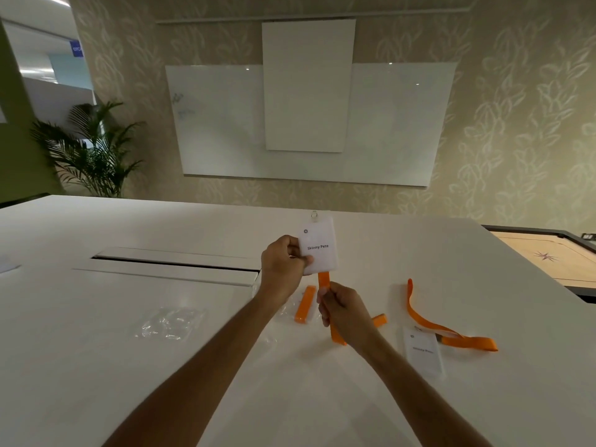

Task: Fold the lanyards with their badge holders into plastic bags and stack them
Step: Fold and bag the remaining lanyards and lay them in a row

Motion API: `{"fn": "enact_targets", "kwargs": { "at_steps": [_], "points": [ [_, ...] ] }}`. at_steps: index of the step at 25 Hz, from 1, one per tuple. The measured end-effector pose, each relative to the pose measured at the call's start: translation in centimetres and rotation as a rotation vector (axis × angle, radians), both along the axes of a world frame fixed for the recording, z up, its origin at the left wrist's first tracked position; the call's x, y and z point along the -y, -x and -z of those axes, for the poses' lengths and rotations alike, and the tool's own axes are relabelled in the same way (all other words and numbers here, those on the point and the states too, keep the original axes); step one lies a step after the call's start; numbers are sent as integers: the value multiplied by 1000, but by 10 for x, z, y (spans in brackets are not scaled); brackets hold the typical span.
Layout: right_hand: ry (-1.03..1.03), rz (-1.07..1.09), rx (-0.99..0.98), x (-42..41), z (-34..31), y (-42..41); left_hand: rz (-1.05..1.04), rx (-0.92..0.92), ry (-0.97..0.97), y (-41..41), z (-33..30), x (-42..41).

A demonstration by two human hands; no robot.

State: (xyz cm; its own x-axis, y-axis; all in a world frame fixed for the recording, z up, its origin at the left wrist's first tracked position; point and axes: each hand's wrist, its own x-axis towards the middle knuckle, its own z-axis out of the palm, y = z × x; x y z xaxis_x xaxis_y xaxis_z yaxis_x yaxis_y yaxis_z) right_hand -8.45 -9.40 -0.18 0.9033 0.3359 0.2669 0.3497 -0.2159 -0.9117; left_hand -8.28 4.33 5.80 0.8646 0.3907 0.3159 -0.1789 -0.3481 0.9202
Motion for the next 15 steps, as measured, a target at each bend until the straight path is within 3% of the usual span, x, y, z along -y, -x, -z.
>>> {"fn": "enact_targets", "kwargs": {
  "at_steps": [8,15],
  "points": [
    [44,-133,-26,11,-36,34,-100,81,-355,-2,9,-2],
    [-78,-174,3,22,-71,48,-94,54,-414,-4,28,-3]
  ]
}}
